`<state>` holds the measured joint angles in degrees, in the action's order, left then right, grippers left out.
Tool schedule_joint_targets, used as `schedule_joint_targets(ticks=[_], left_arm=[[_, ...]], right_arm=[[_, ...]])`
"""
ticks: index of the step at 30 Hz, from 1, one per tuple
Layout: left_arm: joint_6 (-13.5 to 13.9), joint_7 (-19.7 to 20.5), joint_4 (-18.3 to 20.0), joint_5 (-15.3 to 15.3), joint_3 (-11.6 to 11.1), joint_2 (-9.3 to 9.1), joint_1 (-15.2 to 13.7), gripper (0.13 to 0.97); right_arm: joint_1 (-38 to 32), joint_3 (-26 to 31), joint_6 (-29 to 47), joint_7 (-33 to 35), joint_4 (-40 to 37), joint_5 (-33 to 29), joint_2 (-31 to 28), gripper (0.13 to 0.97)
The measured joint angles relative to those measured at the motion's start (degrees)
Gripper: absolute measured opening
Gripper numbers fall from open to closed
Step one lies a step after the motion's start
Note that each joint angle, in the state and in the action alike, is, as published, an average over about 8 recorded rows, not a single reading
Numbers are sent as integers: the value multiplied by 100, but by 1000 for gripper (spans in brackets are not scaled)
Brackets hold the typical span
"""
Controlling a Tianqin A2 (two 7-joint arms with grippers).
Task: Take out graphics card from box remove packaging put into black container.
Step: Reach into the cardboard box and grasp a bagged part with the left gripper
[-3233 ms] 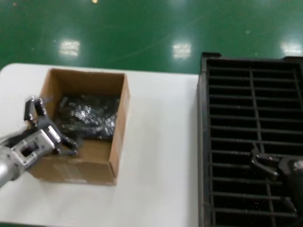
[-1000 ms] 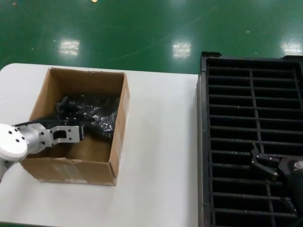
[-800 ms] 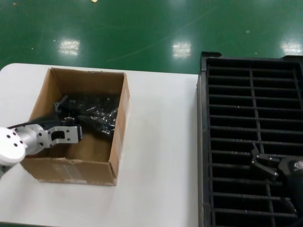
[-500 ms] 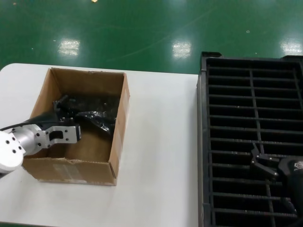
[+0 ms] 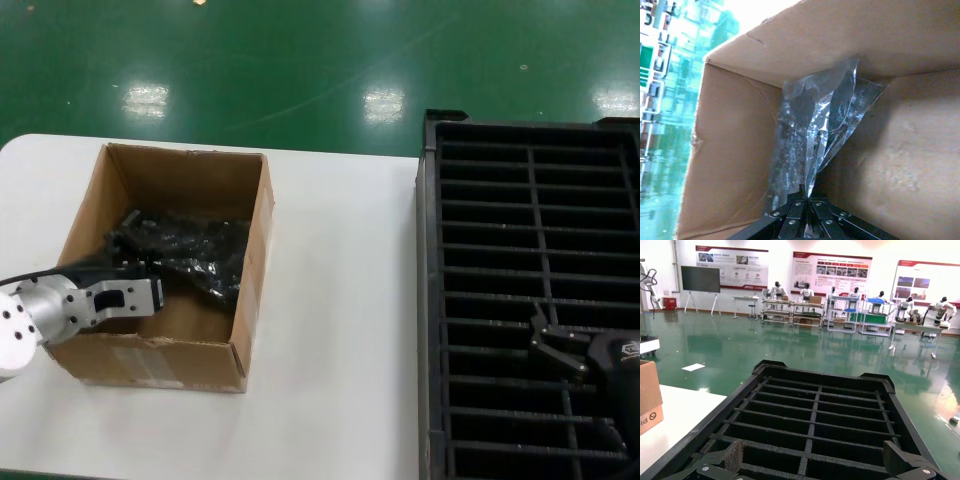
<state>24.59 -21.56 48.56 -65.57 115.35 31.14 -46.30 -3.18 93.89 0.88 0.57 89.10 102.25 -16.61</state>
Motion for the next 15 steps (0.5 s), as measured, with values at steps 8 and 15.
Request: schedule_joint_targets(ticks=[8, 15], left_arm=[[271, 278, 110, -30, -8, 42, 90, 158], [590, 578, 403, 29, 21, 152, 190, 176]], right_arm=[[0, 0, 0, 0, 0, 0, 0, 966], [0, 0, 0, 0, 0, 0, 0, 966]])
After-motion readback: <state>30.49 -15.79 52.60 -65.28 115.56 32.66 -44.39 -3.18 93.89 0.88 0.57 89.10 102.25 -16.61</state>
